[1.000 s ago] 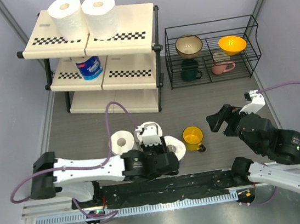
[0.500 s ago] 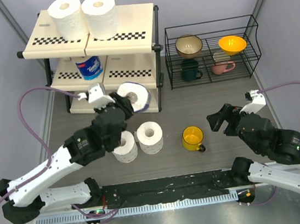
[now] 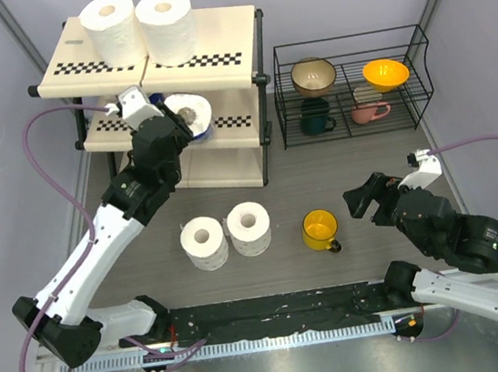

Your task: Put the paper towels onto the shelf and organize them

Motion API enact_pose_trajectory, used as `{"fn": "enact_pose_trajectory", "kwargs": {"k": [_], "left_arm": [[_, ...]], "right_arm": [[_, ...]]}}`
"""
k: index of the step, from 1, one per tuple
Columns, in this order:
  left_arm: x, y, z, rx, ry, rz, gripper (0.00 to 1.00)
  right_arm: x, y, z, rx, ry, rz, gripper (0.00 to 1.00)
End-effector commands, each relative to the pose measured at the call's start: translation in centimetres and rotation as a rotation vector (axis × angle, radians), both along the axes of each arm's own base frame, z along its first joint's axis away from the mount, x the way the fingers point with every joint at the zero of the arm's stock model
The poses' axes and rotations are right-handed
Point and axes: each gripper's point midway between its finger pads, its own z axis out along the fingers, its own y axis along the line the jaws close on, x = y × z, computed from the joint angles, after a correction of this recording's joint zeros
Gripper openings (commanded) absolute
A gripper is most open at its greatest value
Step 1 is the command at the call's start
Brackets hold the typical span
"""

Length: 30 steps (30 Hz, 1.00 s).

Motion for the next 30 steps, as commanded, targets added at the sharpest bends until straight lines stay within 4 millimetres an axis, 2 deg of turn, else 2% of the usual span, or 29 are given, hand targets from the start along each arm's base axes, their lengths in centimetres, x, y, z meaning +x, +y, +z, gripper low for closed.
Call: {"fn": "enact_pose_trajectory", "kwargs": {"k": [1,8,18,30], "left_arm": [[1.4,0.7,4.6,-0.096,-0.133,0.0,0.36],[3.2,0.6,3.1,-0.138,-0.136,0.0,0.36],[5.8,1.1,2.1,-0.145,-0.139,0.039,0.35],[7.0,2.7,1.1,-0.133,-0.134,0.081,0.36]], "right_arm": [[0.3,-0.3,1.1,0.015,-0.03,-0.026,0.9],[0.2,-0.5,1.2,0.012,-0.03,-0.021,0.9],[-0.2,-1.6,1.6,0.012,-0.041,-0.041,0.9],[-0.4,-2.0,1.4,0.015,-0.04,-0.049,0.9]]}}
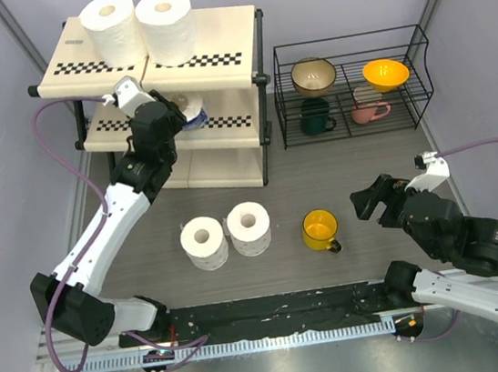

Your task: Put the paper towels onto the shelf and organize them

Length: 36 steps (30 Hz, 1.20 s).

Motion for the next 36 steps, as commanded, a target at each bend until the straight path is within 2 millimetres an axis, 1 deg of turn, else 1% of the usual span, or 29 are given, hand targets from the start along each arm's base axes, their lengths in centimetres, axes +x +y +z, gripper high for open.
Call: {"fn": "enact_pose_trajectory", "kwargs": {"k": [1,7,10,16,18,19,20,24,25,28,30,33,35,36], "left_arm": [[0.6,0.6,3.2,-0.064,-0.118,0.026,0.36],[0.9,1.0,2.4,-0.059,-0.104,0.038,0.37],[1.0,1.0,1.9,-0.063,-0.093,0.032,0.4],[1.2,1.0,0.8,-0.056,-0.069,0.033,0.52],[1.3,1.2,0.4,-0.053,-0.057,0.038,0.55],[1.3,1.2,0.2,-0.051,-0.051,0.039,0.61],[1.3,1.3,0.1,-0.052,-0.05,0.042,0.63],[1.2,1.3,-0.2,-0.055,-0.047,0.041,0.69],[1.2,1.4,-0.1,-0.056,-0.049,0.042,0.73],[1.1,1.4,0.3,-0.061,-0.058,0.039,0.74],[1.0,1.4,0.5,-0.065,-0.065,0.035,0.78],[0.7,1.4,1.5,-0.079,-0.093,0.027,0.84],[0.5,1.4,2.4,-0.092,-0.118,0.022,0.91],[0.4,1.4,2.7,-0.099,-0.126,0.016,0.91]], "right_arm": [[0.2,-0.6,1.6,0.036,-0.039,-0.032,0.89],[0.1,-0.6,1.5,0.042,-0.038,-0.033,0.9],[0.0,-0.8,1.5,0.046,-0.04,-0.035,0.9],[0.0,-0.8,1.5,0.047,-0.038,-0.036,0.9],[0.0,-0.8,1.5,0.046,-0.037,-0.038,0.9],[0.0,-0.8,1.6,0.049,-0.04,-0.038,0.9],[0.0,-0.8,1.5,0.047,-0.037,-0.036,0.9],[0.0,-0.8,1.6,0.049,-0.038,-0.036,0.9],[0.0,-0.8,1.6,0.049,-0.037,-0.034,0.9],[-0.1,-0.8,1.5,0.052,-0.035,-0.035,0.9],[-0.1,-0.8,1.5,0.056,-0.035,-0.036,0.9],[-0.1,-0.8,1.5,0.057,-0.035,-0.034,0.9],[-0.2,-0.8,1.4,0.057,-0.032,-0.031,0.9],[-0.2,-0.8,1.4,0.056,-0.033,-0.032,0.89]]}}
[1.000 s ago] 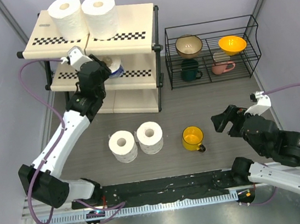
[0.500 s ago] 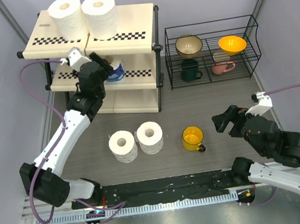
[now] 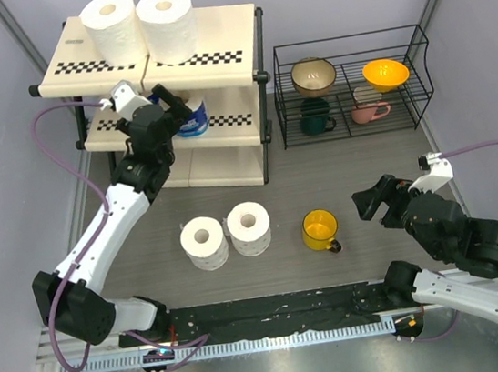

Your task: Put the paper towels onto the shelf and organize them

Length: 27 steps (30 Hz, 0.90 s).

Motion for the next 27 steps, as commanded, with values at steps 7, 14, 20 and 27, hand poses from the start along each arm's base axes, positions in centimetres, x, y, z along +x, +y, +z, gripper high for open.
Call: {"fn": "enact_pose_trajectory", "kwargs": {"k": [7,14,20,27], "left_arm": [[-2.1,0.6,6.1,-0.11,-0.19,-0.032,0.94],[-4.1,0.6,5.5,-0.148,-0.193,-0.076,0.94],[-5.2,0.5,1.7,-0.147,-0.129,-0.101,0.94],[-5.3,0.3,-1.5,-0.144,-0.08,-0.103,0.94]], "right_arm": [[0.0,-0.2,0.9,0.039,-0.015,-0.021,0.9],[0.1,-0.1,0.7,0.035,-0.01,-0.02,0.89],[0.1,0.0,0.7,0.033,-0.009,-0.022,0.9],[0.2,0.0,0.8,0.029,-0.008,-0.021,0.9]]}}
